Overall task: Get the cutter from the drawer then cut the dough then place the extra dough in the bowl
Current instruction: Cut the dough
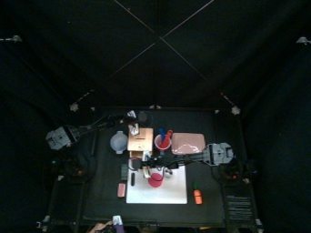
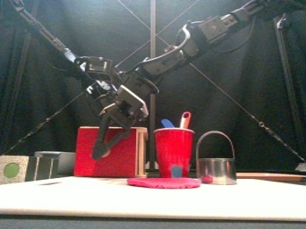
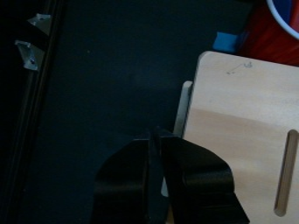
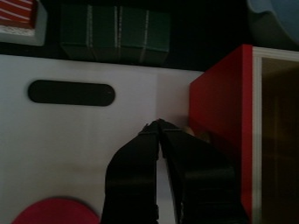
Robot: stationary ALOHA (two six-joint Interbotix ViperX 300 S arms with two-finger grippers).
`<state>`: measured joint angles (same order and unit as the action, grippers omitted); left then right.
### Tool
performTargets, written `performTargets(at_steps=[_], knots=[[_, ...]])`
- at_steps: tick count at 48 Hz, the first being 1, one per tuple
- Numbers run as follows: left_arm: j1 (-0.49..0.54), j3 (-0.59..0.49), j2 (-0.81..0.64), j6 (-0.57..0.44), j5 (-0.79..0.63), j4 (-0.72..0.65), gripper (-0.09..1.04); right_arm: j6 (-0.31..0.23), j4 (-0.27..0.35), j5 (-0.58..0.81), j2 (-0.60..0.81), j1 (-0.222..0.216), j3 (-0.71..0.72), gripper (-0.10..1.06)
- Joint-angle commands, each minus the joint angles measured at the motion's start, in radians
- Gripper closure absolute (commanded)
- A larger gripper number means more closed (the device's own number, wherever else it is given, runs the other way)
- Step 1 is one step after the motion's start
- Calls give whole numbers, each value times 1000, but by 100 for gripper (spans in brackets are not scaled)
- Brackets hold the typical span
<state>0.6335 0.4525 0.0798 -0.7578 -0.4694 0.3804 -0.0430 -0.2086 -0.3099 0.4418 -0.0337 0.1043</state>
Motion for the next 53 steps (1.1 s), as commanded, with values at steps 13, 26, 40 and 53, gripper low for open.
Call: performTargets(at_steps=[13,26,40,53], knots=[[-2,-18,6,-3,0,2,40,2,-74,-3,-20,-75,-48,56],[-3,-12,8,0,0,2,40,3,-80,-5,-20,-97,-48,56],[0,-14,-17,8,40,5,40,2,-43,-9,-61,-55,-46,56],[0,-23,-72,8,97,21,40,2,15,-5,-164,5,-5,55]])
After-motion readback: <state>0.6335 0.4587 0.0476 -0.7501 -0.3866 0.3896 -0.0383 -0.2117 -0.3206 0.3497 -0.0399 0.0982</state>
